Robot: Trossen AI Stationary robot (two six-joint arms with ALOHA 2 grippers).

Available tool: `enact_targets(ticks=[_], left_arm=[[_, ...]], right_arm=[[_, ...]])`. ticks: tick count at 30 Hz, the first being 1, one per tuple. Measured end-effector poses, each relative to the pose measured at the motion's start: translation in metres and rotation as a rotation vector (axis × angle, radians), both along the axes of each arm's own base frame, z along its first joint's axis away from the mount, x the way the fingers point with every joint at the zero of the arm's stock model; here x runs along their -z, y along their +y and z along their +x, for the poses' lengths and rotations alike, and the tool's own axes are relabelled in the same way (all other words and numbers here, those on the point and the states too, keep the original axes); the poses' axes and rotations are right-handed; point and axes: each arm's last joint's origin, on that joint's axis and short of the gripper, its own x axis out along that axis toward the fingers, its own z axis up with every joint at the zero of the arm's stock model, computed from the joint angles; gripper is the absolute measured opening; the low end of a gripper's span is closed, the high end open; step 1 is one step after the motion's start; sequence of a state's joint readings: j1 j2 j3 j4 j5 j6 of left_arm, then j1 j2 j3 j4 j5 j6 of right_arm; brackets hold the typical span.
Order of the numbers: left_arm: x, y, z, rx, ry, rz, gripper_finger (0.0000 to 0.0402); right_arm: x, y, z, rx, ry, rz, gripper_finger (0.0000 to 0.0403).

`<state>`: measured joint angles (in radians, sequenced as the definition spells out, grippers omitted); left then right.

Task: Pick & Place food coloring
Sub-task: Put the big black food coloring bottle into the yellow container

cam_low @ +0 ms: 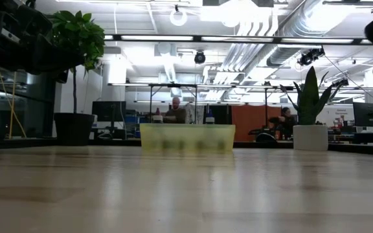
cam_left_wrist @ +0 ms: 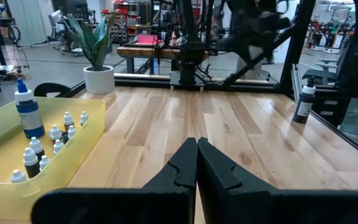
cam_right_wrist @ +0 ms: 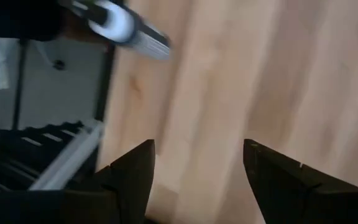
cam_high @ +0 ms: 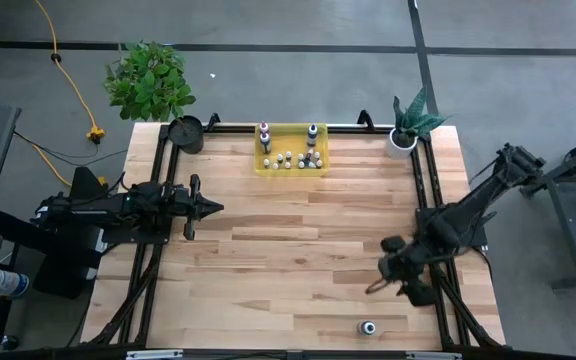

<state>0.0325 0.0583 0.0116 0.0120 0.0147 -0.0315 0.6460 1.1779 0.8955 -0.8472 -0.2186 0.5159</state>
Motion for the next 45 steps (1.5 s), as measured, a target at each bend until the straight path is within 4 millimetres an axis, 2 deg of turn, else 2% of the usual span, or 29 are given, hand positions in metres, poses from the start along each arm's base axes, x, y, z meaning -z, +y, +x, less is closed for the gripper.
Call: enact_targets(ticks=[5, 11, 16, 22, 29, 35, 45], left_arm=[[0.0, 0.0, 0.0, 0.0, 0.0, 0.0, 0.0], [0.0, 0.0, 0.0, 0.0, 0.0, 0.0, 0.0], [0.0, 0.0, 0.0, 0.0, 0.0, 0.0, 0.0], [0.0, 0.0, 0.0, 0.0, 0.0, 0.0, 0.0], [0.0, 0.0, 0.0, 0.0, 0.0, 0.0, 0.0], [0.0, 0.0, 0.0, 0.0, 0.0, 0.0, 0.0], [0.0, 0.0, 0.0, 0.0, 0.0, 0.0, 0.0]], right_arm=[[0.013, 0.032, 0.01, -0.107, -0.062, 0.022, 0.0231], [0.023, 0.069, 0.034, -0.297, -0.117, -0.093, 0.023], [0.023, 0.096, 0.058, -0.411, -0.147, -0.184, 0.0231], [0.02, 0.123, 0.067, -0.458, -0.121, -0.252, 0.0232], [0.013, 0.136, 0.075, -0.392, -0.14, -0.271, 0.0232], [0.02, 0.137, 0.073, -0.374, -0.097, -0.289, 0.0232], [0.02, 0.143, 0.068, -0.353, -0.101, -0.285, 0.0218]])
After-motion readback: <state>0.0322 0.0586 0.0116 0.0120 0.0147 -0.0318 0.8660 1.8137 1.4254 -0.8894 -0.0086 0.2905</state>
